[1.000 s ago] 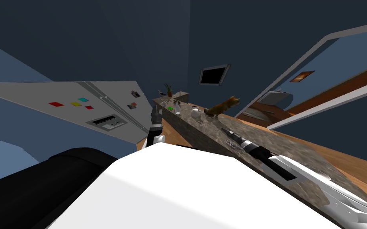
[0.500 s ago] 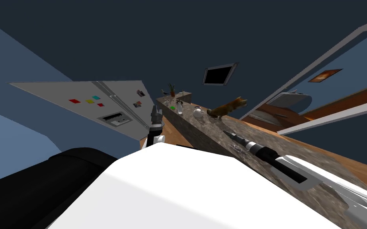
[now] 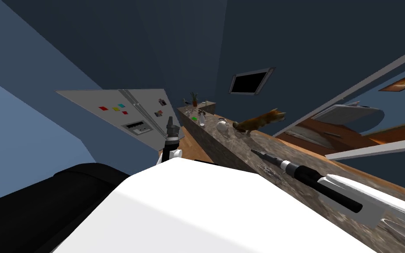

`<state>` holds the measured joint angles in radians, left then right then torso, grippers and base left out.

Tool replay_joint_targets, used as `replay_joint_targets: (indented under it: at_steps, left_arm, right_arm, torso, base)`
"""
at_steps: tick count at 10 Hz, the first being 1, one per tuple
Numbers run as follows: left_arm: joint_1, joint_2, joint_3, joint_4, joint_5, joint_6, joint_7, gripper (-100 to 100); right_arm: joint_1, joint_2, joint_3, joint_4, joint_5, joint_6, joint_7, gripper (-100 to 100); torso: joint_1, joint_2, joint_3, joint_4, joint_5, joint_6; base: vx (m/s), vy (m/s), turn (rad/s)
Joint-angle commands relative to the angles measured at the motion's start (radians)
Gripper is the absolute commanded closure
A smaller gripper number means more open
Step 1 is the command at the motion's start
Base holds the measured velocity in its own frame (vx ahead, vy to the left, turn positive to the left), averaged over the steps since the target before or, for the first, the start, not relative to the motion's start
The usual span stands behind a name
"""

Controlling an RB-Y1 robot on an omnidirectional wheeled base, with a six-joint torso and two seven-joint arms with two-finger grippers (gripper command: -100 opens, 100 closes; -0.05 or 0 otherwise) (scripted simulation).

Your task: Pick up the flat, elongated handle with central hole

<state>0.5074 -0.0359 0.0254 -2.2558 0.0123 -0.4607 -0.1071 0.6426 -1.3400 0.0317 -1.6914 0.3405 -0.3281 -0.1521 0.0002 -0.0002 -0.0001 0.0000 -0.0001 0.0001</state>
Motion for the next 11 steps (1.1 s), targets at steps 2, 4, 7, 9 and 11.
replay_joint_targets:
  at_steps: [2,4,7,9,11]
  left_arm:
    - [0.000,0.000,0.000,0.000,0.000,0.000,0.000,0]
    - [0.000,0.000,0.000,0.000,0.000,0.000,0.000,0]
    - [0.000,0.000,0.000,0.000,0.000,0.000,0.000,0]
    - [0.000,0.000,0.000,0.000,0.000,0.000,0.000,0]
    - [0.000,0.000,0.000,0.000,0.000,0.000,0.000,0]
  right_arm:
    - [0.016,-0.076,0.034,0.047,0.017,-0.007,0.001,-100]
    - [0.033,-0.126,0.054,0.078,0.027,-0.015,0.004,-100]
    - [0.052,-0.182,0.075,0.107,0.037,-0.024,0.008,-100]
    - [0.070,-0.223,0.098,0.136,0.047,-0.034,0.013,-100]
    - [0.109,-0.285,0.148,0.190,0.065,-0.056,0.024,-100]
  torso:
    - [0.000,0.000,0.000,0.000,0.000,0.001]
    - [0.000,0.000,0.000,0.000,0.000,0.001]
    - [0.001,-0.001,0.000,0.000,0.000,0.000]
    - [0.000,-0.001,0.000,0.000,0.000,0.000]
    - [-0.001,0.000,0.000,0.000,0.000,0.001]
  base:
    - [0.002,0.002,0.123]
    - [-0.001,-0.006,0.228]
    - [0.007,0.002,0.107]
    - [-0.004,-0.015,0.195]
    - [0.010,-0.014,0.280]
